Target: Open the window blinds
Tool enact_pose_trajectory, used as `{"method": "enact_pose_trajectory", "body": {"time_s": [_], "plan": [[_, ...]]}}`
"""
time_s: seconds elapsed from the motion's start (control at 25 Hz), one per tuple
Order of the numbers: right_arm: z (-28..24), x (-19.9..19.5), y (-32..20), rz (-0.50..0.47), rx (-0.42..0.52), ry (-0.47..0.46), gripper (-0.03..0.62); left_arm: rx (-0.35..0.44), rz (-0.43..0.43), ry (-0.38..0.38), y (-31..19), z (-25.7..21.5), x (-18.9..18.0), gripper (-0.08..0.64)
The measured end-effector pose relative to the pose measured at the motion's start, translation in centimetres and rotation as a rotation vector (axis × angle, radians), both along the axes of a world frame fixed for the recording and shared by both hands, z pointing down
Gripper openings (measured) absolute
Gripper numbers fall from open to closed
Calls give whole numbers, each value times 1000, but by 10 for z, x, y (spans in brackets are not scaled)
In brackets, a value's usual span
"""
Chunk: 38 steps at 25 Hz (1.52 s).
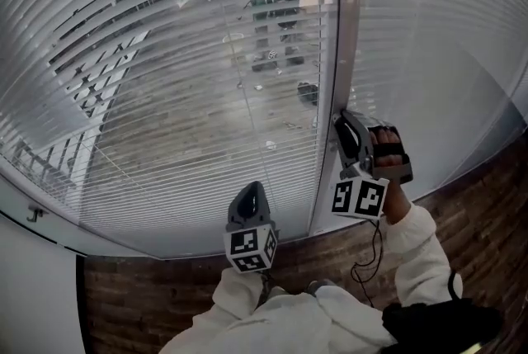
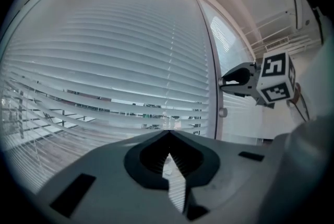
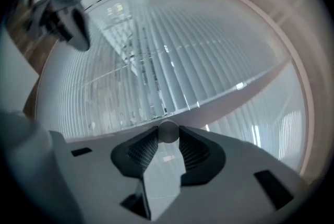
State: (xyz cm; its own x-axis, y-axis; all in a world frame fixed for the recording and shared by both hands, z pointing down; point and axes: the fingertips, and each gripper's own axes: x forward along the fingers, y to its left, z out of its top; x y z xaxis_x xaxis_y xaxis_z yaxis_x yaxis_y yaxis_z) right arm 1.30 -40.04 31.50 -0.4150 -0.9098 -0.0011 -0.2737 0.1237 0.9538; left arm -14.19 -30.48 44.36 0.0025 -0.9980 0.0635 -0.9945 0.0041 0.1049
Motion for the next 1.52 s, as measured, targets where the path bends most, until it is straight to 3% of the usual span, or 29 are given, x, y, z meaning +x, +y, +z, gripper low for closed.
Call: {"method": "enact_pose_trajectory", "body": {"time_s": [0.2,0.28,0.4,0.52,0.6,0.8,0.96,1.2,1.36,1.44,1.52], "plan": [[-9,3,2,-11,-306,-694,130,-5,14,-6,0,2,4,0],[-10,6,0,-28,-404,-905,130,-9,18,-6,0,4,4,0],[-9,10,-4,-15,-483,-1099,130,-15,20,-4,-1,6,2,0],[-9,12,-6,-8,-502,-1192,130,-15,18,-2,-2,8,-2,0],[-9,11,-5,-1,-486,-1150,130,-14,14,-1,-2,8,-7,1],[-10,3,-3,82,-323,-726,129,-4,0,0,-7,7,-18,0],[-7,-2,-4,101,-243,-473,129,-1,11,1,-12,7,-16,1],[-5,-6,1,104,-121,-242,130,3,34,3,-11,5,-6,0],[-5,-5,2,92,-71,-205,129,2,26,2,-9,5,-8,0],[-6,-2,2,74,-60,-289,130,2,19,1,-8,5,-10,0],[-8,5,7,59,-66,-468,130,6,11,5,-6,1,-13,0]]}}
